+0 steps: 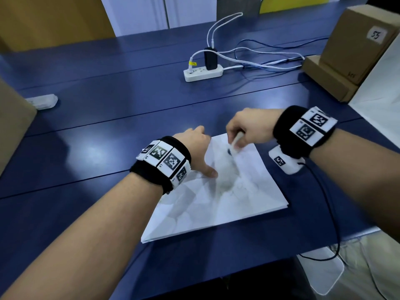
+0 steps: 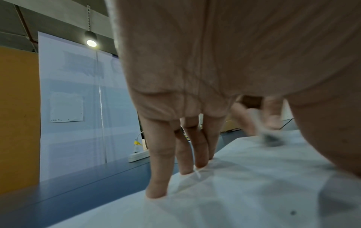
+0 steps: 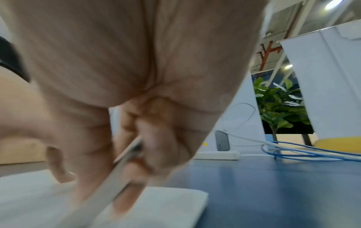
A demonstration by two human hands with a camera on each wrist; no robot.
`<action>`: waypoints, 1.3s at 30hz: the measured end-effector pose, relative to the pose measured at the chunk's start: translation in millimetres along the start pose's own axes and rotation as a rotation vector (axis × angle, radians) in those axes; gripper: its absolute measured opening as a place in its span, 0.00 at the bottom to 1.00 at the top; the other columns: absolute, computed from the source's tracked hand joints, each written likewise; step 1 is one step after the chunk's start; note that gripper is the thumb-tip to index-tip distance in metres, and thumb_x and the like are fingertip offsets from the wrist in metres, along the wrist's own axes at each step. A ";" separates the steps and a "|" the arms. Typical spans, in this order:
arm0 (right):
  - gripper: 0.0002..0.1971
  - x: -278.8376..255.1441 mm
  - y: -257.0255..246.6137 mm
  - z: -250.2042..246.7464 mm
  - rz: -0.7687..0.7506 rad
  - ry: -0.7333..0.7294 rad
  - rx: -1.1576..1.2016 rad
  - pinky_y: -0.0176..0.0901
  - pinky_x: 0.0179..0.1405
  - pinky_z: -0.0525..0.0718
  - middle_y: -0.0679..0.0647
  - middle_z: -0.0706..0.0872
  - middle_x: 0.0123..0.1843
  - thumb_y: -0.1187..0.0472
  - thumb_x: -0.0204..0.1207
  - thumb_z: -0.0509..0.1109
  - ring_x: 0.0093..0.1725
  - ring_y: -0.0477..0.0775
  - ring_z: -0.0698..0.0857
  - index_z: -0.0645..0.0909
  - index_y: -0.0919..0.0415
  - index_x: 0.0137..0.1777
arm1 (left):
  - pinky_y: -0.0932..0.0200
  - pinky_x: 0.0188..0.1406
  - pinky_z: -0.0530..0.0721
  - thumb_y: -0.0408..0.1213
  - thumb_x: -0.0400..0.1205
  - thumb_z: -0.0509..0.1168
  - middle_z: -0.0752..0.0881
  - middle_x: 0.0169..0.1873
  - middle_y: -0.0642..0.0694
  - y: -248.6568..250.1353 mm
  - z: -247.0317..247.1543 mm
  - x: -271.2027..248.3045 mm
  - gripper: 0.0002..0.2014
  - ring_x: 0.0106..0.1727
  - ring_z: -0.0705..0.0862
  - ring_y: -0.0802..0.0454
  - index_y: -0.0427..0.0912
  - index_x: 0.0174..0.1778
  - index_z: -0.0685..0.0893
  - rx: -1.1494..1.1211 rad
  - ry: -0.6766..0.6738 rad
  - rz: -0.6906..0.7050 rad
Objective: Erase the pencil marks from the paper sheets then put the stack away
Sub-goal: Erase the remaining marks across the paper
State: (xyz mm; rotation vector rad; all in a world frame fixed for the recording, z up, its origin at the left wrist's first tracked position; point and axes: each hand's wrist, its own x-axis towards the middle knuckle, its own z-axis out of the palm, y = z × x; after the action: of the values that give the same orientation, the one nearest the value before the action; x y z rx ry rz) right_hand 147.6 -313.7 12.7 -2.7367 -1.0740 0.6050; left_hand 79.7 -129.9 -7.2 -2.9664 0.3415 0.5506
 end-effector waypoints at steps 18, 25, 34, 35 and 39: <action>0.09 -13.7 8.1 3.3 0.006 -0.027 0.068 0.48 0.45 0.84 0.48 0.91 0.38 0.51 0.69 0.82 0.42 0.53 0.87 0.87 0.52 0.40 | 0.44 0.54 0.84 0.71 0.63 0.74 0.73 0.61 0.48 0.2 -1.4 -1.3 0.44 0.63 0.75 0.46 0.47 0.70 0.76 -0.007 -0.022 -0.012; 0.09 6.4 9.9 -2.1 0.058 0.149 0.020 0.48 0.47 0.84 0.43 0.87 0.39 0.52 0.70 0.80 0.47 0.52 0.86 0.86 0.54 0.44 | 0.45 0.54 0.83 0.71 0.63 0.74 0.73 0.60 0.47 1.4 -3.0 -1.5 0.44 0.62 0.74 0.45 0.47 0.69 0.77 -0.006 -0.029 -0.008; 0.09 -6.0 12.9 1.0 0.012 -0.013 0.066 0.45 0.41 0.81 0.46 0.90 0.36 0.50 0.65 0.82 0.41 0.53 0.86 0.88 0.50 0.41 | 0.47 0.53 0.82 0.71 0.63 0.74 0.73 0.62 0.47 2.3 -2.5 -2.9 0.45 0.64 0.74 0.45 0.47 0.71 0.76 -0.006 -0.022 -0.003; 0.09 -0.2 14.9 -0.3 0.038 0.068 0.055 0.45 0.43 0.81 0.43 0.89 0.37 0.50 0.67 0.82 0.43 0.52 0.85 0.88 0.51 0.43 | 0.47 0.53 0.82 0.71 0.63 0.74 0.73 0.62 0.47 2.2 -2.9 -3.5 0.45 0.64 0.74 0.45 0.47 0.71 0.76 -0.005 -0.024 -0.004; 0.09 1.4 17.1 -0.2 0.078 0.149 0.081 0.45 0.43 0.82 0.42 0.87 0.35 0.50 0.68 0.82 0.39 0.47 0.82 0.87 0.52 0.42 | 0.47 0.52 0.81 0.70 0.64 0.74 0.72 0.63 0.47 2.1 -3.2 -5.1 0.46 0.65 0.73 0.44 0.49 0.74 0.73 -0.010 -0.027 -0.002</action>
State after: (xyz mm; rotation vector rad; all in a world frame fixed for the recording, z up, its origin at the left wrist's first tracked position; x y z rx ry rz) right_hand 159.2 -325.3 7.8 -2.7147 -0.8928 0.4354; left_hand 75.7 -131.4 -2.5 -2.9656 0.3348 0.5934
